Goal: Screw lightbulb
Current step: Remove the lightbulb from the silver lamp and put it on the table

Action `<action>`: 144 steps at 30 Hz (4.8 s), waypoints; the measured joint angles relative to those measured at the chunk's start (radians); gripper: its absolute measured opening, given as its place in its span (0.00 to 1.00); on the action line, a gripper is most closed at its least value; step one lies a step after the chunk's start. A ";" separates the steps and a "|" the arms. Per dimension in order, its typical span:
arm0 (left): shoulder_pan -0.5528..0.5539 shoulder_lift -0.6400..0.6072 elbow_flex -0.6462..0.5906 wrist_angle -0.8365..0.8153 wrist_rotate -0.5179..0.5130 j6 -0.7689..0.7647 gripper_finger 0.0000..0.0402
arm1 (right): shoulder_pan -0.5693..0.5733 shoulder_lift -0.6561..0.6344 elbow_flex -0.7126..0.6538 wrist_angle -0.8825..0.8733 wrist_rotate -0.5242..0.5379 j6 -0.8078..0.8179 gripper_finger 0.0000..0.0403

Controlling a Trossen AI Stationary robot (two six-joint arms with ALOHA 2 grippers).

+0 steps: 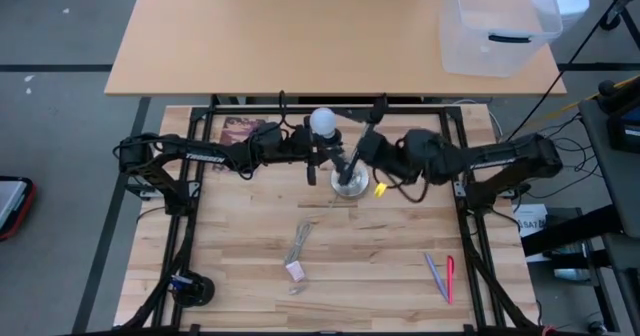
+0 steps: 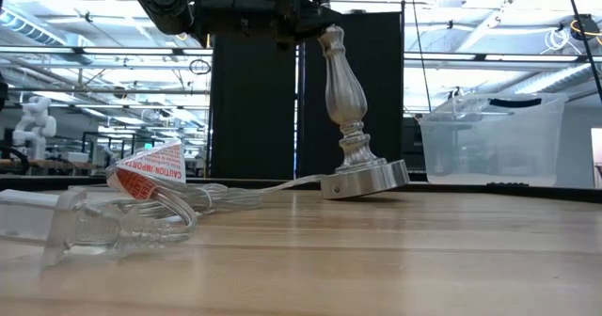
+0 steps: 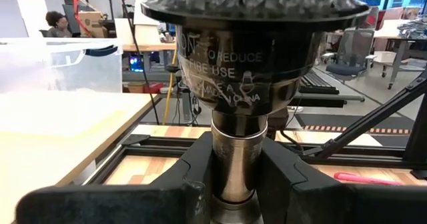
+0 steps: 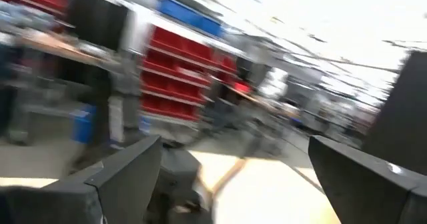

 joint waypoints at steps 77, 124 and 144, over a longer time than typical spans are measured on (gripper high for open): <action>-0.008 0.000 -0.001 -0.001 0.018 0.017 0.19 | -0.393 0.069 0.137 -0.373 -0.941 0.053 0.69; -0.024 -0.002 0.002 0.047 0.159 -0.037 0.19 | -0.360 0.058 0.135 -0.189 -1.099 0.253 0.86; -0.024 0.000 0.000 0.036 0.082 -0.026 0.19 | -0.035 -0.013 0.137 -0.333 -0.032 0.127 0.86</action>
